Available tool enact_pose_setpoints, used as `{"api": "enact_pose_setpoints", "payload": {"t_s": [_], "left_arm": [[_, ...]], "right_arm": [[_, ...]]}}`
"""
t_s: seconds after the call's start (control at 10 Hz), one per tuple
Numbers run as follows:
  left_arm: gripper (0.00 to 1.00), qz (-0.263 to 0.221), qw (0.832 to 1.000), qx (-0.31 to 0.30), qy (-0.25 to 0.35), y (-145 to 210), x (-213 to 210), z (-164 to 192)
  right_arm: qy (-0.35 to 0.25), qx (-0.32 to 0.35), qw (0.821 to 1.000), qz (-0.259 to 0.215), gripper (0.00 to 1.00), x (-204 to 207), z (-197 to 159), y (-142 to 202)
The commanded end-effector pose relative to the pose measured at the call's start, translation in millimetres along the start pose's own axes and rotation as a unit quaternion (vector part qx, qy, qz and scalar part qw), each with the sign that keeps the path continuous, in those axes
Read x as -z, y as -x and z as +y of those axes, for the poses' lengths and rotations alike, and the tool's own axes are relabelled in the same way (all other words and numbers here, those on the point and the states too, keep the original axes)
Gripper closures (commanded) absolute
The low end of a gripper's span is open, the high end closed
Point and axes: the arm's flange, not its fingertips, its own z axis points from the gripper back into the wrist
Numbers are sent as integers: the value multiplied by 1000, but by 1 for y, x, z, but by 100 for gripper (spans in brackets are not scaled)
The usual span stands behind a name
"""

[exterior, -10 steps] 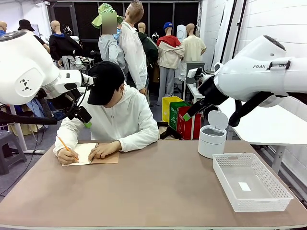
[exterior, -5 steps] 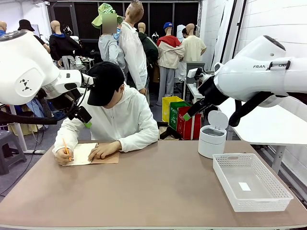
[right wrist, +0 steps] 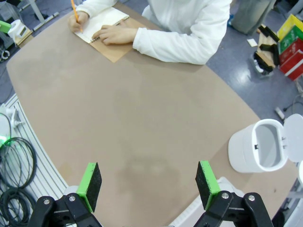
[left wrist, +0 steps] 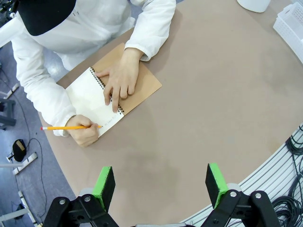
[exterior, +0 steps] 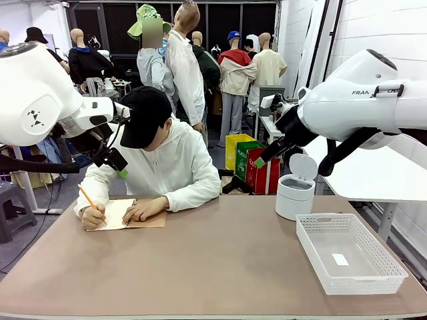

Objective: Sort the paper based on its condition.
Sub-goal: If a person hands you a paper, place it in the Organizing basket , and if it's crumpled, put it in the Trash can.

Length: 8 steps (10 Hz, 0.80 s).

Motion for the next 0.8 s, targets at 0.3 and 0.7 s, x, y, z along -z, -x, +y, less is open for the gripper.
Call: {"api": "enact_pose_setpoints", "payload": {"t_s": [0.3,0.7], "left_arm": [[0,-1,1000,2,-1,0,-1,1],[0,-1,1000,2,-1,0,-1,1]], "right_arm": [[-3,0,1000,-1,0,1,0,0],[-3,0,1000,-1,0,1,0,0]]}}
